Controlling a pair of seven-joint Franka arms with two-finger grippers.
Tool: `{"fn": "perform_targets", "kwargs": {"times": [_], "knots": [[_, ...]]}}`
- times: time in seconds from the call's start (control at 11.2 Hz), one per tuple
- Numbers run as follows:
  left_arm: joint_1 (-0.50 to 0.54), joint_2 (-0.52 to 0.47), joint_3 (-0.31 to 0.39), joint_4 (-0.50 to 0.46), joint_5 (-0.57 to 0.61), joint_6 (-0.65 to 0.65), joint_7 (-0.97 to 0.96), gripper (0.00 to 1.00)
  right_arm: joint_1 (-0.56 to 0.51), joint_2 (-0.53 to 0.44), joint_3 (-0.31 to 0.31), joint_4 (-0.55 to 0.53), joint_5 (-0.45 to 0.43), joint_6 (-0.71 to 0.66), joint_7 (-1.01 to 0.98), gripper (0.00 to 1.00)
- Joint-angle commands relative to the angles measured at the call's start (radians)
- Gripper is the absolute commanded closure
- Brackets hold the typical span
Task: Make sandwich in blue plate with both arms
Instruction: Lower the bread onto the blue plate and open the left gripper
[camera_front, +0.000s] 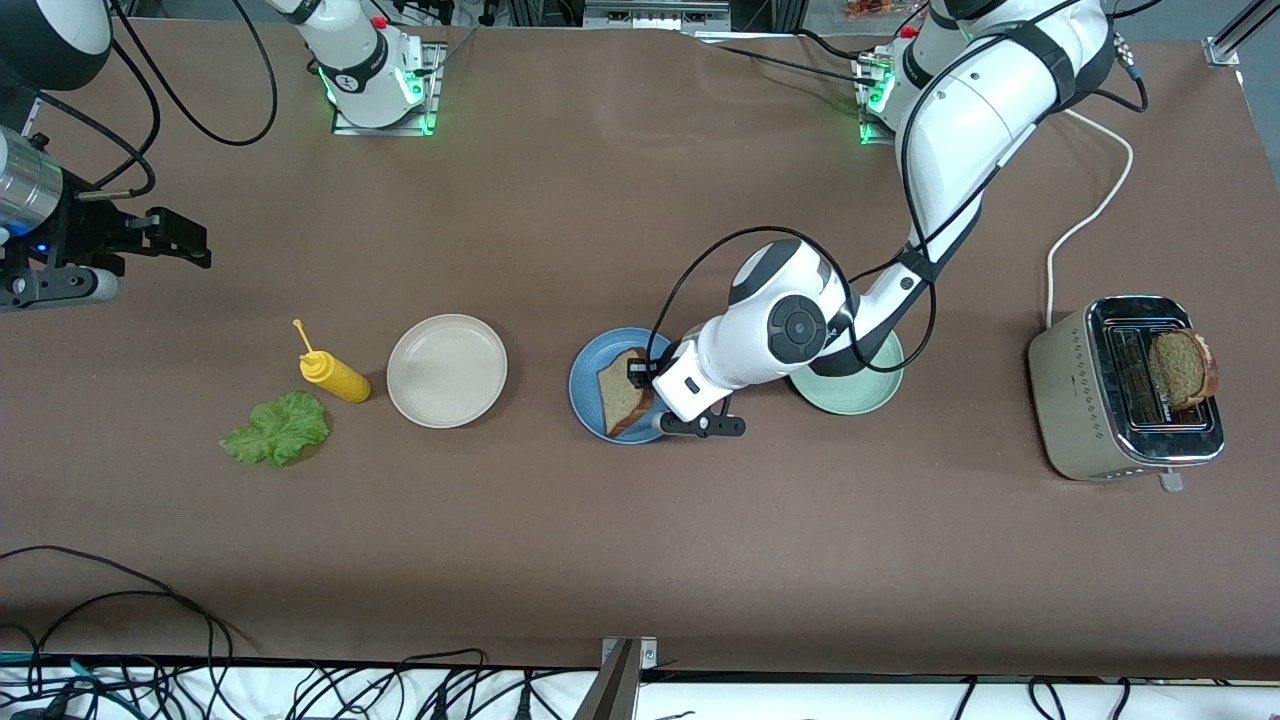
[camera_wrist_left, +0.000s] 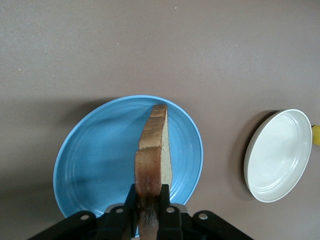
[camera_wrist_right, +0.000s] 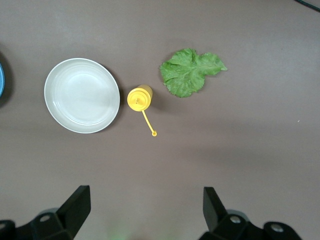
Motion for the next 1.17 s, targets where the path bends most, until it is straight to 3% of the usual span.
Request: {"fn": "perform_targets", "kwargs": {"times": [0.0, 0.09, 0.63, 1.08], "knots": [[0.004, 0.0, -0.009, 0.003, 0.034, -0.006, -0.012, 0.42, 0.002, -0.015, -0.002, -0.007, -0.003, -0.01, -0.003, 0.0], [0.004, -0.002, -0.009, 0.001, 0.036, -0.008, -0.012, 0.0, 0.002, -0.015, -0.002, -0.007, -0.003, -0.01, -0.003, 0.0], [0.023, -0.055, -0.011, 0.001, 0.134, -0.143, -0.018, 0.0, 0.002, -0.015, -0.002, -0.007, -0.002, -0.01, -0.003, 0.0], [0.052, -0.218, 0.014, -0.002, 0.134, -0.385, -0.019, 0.0, 0.001, -0.001, -0.002, -0.006, 0.0, 0.009, -0.005, 0.0]]}}
